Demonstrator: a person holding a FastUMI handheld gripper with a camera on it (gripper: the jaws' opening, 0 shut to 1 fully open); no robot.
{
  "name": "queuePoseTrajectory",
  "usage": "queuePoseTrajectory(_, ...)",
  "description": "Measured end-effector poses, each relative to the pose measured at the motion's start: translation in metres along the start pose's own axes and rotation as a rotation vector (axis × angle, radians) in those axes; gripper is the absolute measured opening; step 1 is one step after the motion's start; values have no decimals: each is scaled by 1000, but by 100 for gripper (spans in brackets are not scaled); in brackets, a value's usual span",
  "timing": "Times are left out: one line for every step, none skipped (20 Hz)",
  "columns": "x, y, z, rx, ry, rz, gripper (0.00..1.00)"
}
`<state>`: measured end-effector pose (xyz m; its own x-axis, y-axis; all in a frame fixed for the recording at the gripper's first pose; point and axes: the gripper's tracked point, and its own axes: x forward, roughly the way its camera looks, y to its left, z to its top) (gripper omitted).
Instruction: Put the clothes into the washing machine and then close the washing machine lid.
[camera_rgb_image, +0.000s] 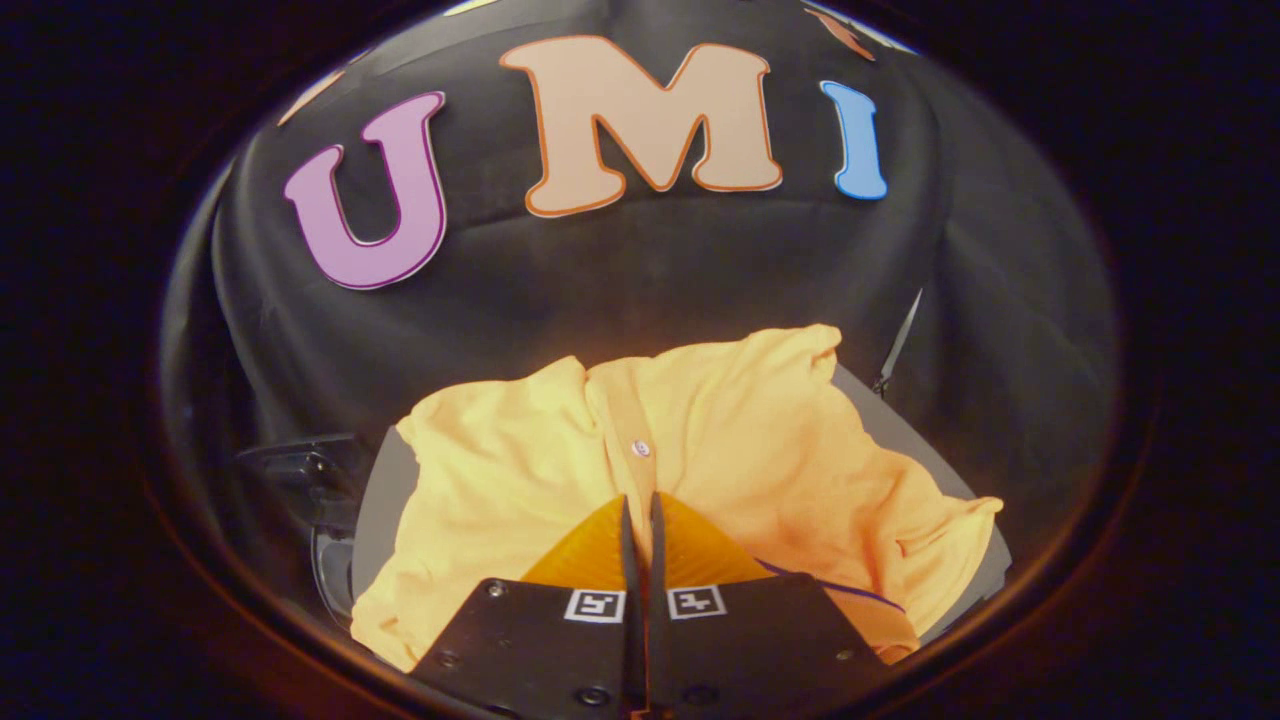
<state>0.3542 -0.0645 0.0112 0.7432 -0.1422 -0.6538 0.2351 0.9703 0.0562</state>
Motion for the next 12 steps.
queuePoseTrajectory(-3,2,-2,8,1,-1,2)
queuePoseTrajectory(-8,4,-5,5,-10,0,2)
queuePoseTrajectory(-10,7,-5,2,-28,5,1)
queuePoseTrajectory(-13,9,-5,8,-44,6,1)
queuePoseTrajectory(-17,11,-5,15,-48,14,1)
queuePoseTrajectory(-25,16,-3,39,-74,21,0)
queuePoseTrajectory(-33,19,0,54,-87,32,0)
queuePoseTrajectory(-42,21,6,57,-109,33,0)
queuePoseTrajectory(-50,24,9,34,-114,34,1)
queuePoseTrajectory(-59,25,11,0,-117,28,0)
queuePoseTrajectory(-67,27,18,-16,-142,15,0)
queuePoseTrajectory(-74,29,21,-19,-160,10,1)
